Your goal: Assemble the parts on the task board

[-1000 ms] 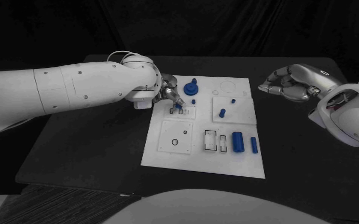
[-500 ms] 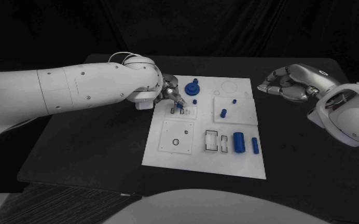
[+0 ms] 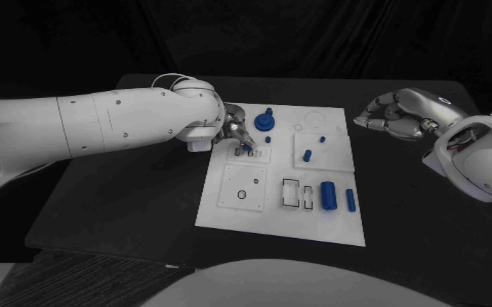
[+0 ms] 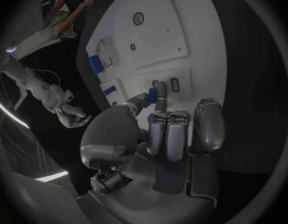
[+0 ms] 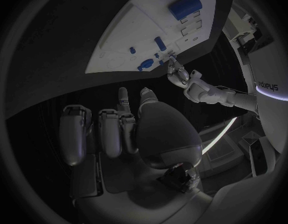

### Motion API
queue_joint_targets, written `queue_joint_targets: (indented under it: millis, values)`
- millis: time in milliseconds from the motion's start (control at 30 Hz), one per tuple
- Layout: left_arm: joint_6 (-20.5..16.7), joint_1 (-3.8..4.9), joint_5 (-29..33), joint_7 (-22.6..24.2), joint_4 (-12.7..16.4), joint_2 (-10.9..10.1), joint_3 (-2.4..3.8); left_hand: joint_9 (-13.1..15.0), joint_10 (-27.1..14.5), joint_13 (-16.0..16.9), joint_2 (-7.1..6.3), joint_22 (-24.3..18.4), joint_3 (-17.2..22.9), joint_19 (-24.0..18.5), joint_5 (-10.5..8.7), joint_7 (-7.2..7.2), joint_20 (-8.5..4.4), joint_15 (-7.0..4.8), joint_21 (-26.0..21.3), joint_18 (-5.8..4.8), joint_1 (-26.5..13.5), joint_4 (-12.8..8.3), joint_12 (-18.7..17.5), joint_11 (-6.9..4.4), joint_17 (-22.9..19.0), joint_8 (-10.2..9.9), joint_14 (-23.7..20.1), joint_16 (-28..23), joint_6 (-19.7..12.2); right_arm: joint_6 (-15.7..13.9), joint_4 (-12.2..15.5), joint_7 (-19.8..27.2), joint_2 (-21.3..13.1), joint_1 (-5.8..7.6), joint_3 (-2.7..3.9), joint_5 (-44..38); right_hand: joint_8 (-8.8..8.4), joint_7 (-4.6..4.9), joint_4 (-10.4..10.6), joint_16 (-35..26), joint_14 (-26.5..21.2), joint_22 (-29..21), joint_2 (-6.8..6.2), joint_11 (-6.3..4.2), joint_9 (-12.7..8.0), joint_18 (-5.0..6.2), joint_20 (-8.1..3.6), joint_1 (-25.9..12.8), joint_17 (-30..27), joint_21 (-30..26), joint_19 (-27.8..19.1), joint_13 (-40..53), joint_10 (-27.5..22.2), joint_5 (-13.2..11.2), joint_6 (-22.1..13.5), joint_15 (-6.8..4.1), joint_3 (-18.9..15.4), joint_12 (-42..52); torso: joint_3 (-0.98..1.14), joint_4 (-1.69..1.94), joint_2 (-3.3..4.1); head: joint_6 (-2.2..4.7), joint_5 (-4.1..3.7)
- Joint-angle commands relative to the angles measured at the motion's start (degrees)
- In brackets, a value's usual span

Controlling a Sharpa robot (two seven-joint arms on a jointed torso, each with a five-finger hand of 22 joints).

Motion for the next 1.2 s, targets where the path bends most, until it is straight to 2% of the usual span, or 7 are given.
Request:
queue_joint_targets:
  millis: [33,667,767,1200]
  values:
    - [0.71,-0.13,0.43,0.21,0.08,0.18,0.04,0.02,5.74,15.09,0.03,-0.09,0.03,-0.10,-0.33,-0.04,0.28,0.32,-0.28,0.52,-0.43,0.24,0.20,0.06,15.10,-0.37,5.85,0.37,-0.03,0.32,0.02,-0.94,-0.03,-0.12,0.04,-0.11,0.10,-0.03,-0.42,-0.37,4.21,12.22,-0.03,0.37,-0.08,1.18,0.33,0.45,6.22,-0.42,1.90,14.93,5.91,0.26,0.51,0.31,0.01,-0.17,0.04,-0.04,0.00,0.01,0.11]
    - [0.57,-1.17,0.42,0.41,-0.88,0.77,0.04,-0.03,5.74,15.09,0.04,-0.29,0.06,-0.26,-0.57,0.01,0.30,0.34,-0.49,0.58,-0.39,0.33,0.20,0.10,15.10,-0.56,5.85,0.37,-0.26,0.21,0.12,-0.98,-0.27,-0.14,0.04,-0.11,0.10,-0.03,-0.40,-0.18,4.29,12.33,-0.03,0.37,-0.09,1.10,0.33,0.48,6.59,-0.11,2.07,14.93,5.91,0.33,0.52,0.30,0.00,-0.17,0.06,0.04,0.00,0.01,-0.15]
    - [0.48,-1.37,0.42,0.50,-1.08,0.89,0.04,-0.03,5.74,15.09,0.04,-0.29,0.06,-0.26,-0.57,0.01,0.30,0.34,-0.49,0.58,-0.39,0.33,0.20,0.10,15.10,-0.56,5.85,0.37,-0.26,0.18,0.15,-0.99,-0.36,-0.14,0.04,-0.12,0.10,-0.03,-0.40,-0.18,4.29,12.33,-0.03,0.37,-0.09,1.10,0.33,0.48,6.59,-0.11,2.07,14.93,5.91,0.33,0.52,0.30,0.00,-0.17,0.06,-0.07,0.01,0.01,-0.06]
    - [1.06,-1.75,0.42,0.41,-1.38,1.18,0.04,-0.05,5.74,15.09,0.06,-0.33,0.09,-0.30,-0.65,0.05,0.31,0.36,-0.55,0.59,-0.35,0.38,0.20,0.13,15.10,-0.65,5.85,0.37,-0.38,0.22,0.21,-1.06,-0.50,-0.14,0.04,-0.12,0.09,-0.03,-0.36,-0.22,4.28,12.34,-0.03,0.36,-0.11,1.10,0.32,0.56,6.50,-0.11,2.08,14.93,5.91,0.42,0.53,0.29,-0.02,-0.17,0.04,-0.05,0.02,0.01,-0.03]
